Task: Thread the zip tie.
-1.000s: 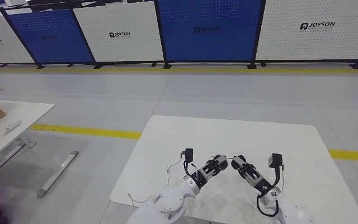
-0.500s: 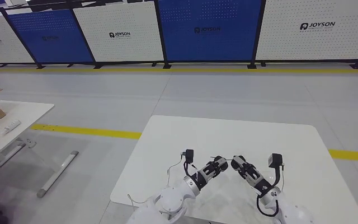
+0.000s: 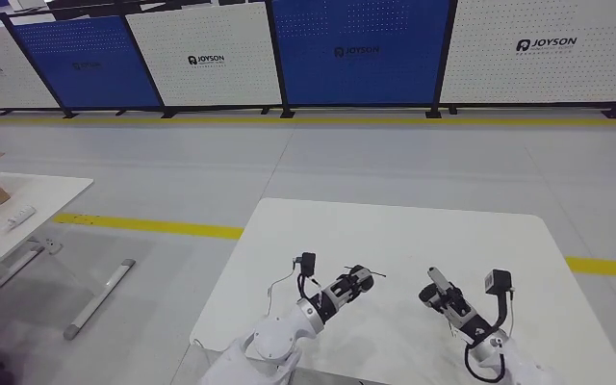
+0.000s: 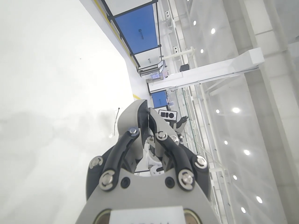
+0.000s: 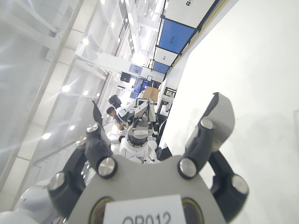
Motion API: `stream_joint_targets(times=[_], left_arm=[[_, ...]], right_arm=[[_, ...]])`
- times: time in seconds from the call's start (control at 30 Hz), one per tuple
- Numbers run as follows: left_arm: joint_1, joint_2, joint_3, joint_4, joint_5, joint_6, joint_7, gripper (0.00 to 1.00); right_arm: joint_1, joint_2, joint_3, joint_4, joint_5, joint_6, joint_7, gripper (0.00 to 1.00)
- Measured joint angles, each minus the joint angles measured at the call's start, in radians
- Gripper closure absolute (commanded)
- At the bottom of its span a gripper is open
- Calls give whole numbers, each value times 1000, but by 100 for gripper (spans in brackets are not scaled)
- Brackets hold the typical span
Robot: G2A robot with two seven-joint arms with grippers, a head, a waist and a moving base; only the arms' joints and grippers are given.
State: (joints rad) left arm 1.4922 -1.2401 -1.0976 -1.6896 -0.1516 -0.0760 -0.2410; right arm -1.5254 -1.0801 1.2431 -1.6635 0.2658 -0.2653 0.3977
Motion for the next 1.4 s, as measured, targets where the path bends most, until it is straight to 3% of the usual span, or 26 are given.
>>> stream_joint_targets(times=[0.4,0.5,0.63,0.87,1.2,1.3,1.4], left_arm=[[9,2,-6,-7,-1,12,-6,100],[9,2,-6,-7,-1,12,-6,100],[10,3,-8,-3,-7,13,-6,100],[-4,6,-26,-13,-205,39,-166,100],[-5,4,-28,-9,-250,38,-175,100],[0,8,-60,-15,-342,11,-221,100],[20,17,-112,-61,-385,-20,-271,100]], right_arm=[[-6,1,8,-12,17,-1,28,0],[15,4,21,10,18,-21,90,0],[46,19,86,69,26,-73,246,0],[41,39,229,100,120,-75,453,0],[41,39,231,101,121,-75,452,0],[41,39,231,101,121,-75,452,0],[41,39,231,101,121,-75,453,0]])
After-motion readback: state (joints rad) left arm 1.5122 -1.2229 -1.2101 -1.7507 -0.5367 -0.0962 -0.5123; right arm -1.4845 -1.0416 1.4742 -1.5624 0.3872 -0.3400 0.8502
